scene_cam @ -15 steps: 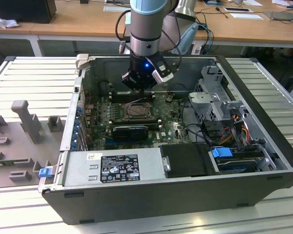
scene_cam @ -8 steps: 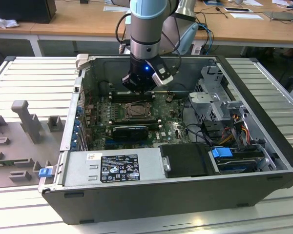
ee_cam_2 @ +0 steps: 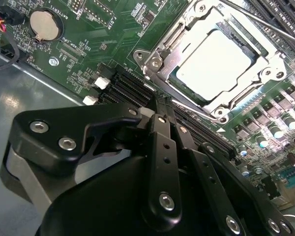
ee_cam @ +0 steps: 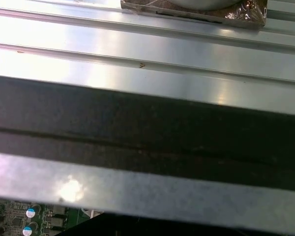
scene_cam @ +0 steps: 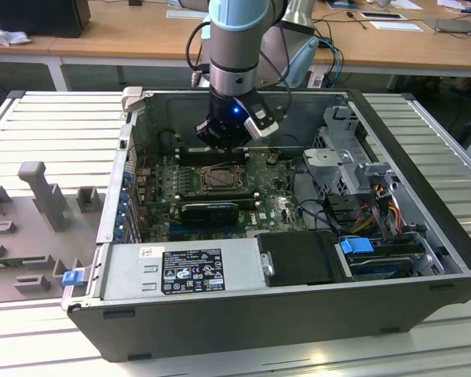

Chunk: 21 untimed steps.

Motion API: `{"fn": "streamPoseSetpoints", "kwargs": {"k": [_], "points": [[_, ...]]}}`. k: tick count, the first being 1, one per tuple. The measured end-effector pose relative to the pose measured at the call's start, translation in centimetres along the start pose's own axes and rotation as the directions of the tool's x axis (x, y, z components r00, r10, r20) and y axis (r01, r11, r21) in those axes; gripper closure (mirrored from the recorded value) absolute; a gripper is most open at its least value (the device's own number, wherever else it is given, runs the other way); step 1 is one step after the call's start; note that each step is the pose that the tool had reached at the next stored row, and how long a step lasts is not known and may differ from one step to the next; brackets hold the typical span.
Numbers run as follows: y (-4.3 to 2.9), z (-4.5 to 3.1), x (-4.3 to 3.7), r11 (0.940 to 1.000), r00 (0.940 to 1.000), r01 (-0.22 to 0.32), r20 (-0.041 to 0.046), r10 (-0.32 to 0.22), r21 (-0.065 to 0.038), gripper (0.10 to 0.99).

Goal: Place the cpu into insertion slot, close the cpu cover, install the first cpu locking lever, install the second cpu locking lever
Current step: 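Install the first cpu locking lever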

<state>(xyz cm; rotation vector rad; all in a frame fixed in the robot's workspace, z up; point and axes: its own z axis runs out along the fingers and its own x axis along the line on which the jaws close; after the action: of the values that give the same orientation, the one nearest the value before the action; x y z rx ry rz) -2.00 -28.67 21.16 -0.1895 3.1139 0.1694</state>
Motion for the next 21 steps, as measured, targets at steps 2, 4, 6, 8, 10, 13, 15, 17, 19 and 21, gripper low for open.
{"fn": "streamPoseSetpoints", "kwargs": {"k": [2,4,6,8,10,13,15,17,19,21], "points": [[-0.03,-0.01,0.00,1.0000,1.0000,0.000,-0.0001,0.000,0.000,0.980],[-0.06,-0.01,0.01,1.0000,1.0000,0.000,-0.0001,0.000,0.000,0.980],[-0.08,0.01,0.00,1.0000,1.0000,0.000,0.0000,0.000,0.000,0.980],[-0.10,0.07,-0.02,1.0000,1.0000,-0.001,-0.0001,0.001,0.001,0.980],[-0.12,0.20,-0.03,1.0000,1.0000,-0.001,0.0000,0.001,0.001,0.980],[-0.15,0.45,-0.06,1.0000,1.0000,-0.002,0.0000,0.002,0.001,0.980],[-0.16,0.59,-0.08,1.0000,1.0000,-0.002,-0.0002,0.002,0.002,0.980],[-0.18,0.70,-0.09,1.0000,1.0000,-0.002,-0.0004,0.002,0.004,0.980],[-0.19,0.74,-0.09,1.0000,1.0000,-0.001,-0.0011,0.001,0.007,0.980],[-0.19,0.77,-0.08,0.9999,1.0000,-0.002,-0.0015,0.002,0.012,0.980]]}}
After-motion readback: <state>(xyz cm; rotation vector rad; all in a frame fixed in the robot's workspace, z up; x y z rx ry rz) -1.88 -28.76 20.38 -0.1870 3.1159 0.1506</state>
